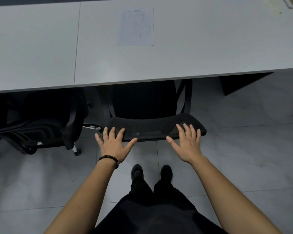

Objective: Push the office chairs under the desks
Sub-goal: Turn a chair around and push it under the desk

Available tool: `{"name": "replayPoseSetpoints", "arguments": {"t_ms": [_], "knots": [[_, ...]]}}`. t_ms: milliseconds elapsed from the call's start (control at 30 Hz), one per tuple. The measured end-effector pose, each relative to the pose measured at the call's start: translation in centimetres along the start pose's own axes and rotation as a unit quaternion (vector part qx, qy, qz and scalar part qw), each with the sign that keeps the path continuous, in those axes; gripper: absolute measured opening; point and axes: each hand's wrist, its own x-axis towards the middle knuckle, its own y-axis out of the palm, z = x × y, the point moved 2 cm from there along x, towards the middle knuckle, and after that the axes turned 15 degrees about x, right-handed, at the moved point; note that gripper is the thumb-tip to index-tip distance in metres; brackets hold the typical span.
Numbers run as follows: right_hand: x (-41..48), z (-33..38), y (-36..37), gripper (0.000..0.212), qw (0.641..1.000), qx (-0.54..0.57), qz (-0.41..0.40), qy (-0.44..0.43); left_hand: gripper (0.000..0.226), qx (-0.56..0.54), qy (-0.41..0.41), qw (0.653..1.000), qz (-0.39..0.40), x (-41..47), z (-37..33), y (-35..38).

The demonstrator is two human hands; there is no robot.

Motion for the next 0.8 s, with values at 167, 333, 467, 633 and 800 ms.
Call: {"name": "replayPoseSetpoints", "arguments": {"t_ms": [167,333,467,633,800], "knots": [[-0.4,-0.8,0.2,0.078,1.000,-0.005,0.003,-0.012,0.094,-0.001,-0.001,1.000,0.012,-0.8,-0.5,0.5],[-0.3,-1.3,0.1,0.082,1.000,-0.001,-0.007,-0.021,0.094,-0.020,-0.008,1.000,0.000,-1.3,-1.2,0.9],[0.5,-1.0,-0.1,0.084,1.000,0.013,-0.008,-0.017,0.090,-0.036,-0.004,0.999,-0.016,-0.3,-1.0,0.6],[0.2,-0.8,-0.6,0.099,0.998,0.060,-0.014,0.000,0.074,-0.118,-0.010,0.993,-0.027,-0.4,-0.5,0.0],[-2.3,0.9,-3.4,0.084,0.980,0.200,-0.021,-0.010,0.061,-0.318,-0.018,0.946,-0.062,-3.2,0.9,-2.8]]}}
